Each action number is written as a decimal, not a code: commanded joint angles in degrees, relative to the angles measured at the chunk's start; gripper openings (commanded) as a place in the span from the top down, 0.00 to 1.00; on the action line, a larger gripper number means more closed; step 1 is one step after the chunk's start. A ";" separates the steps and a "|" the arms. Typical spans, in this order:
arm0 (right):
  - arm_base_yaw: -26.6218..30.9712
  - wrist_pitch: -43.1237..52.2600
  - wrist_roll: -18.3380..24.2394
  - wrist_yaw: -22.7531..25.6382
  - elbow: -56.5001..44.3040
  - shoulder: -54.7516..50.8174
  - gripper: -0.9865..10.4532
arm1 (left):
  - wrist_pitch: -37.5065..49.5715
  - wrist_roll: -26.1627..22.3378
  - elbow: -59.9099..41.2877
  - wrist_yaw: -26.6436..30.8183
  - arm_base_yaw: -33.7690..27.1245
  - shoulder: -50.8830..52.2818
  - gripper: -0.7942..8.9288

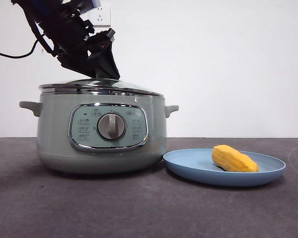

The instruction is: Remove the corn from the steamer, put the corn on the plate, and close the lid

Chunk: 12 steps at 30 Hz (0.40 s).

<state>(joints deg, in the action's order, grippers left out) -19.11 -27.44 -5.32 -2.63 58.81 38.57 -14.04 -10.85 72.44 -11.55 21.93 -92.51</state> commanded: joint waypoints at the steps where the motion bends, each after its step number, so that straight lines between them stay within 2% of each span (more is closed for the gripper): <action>1: -0.07 -0.02 0.20 -0.33 -0.13 -0.04 0.50 | -0.04 0.31 0.76 -0.61 0.57 -0.83 0.92; 12: -0.07 -0.37 0.20 -0.48 -0.13 -0.04 0.50 | -7.63 0.31 0.76 -0.74 0.57 -3.08 0.91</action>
<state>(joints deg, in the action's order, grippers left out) -19.11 -27.94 -5.32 -3.03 58.81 38.57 -18.46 -10.85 74.48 -11.51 21.93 -93.30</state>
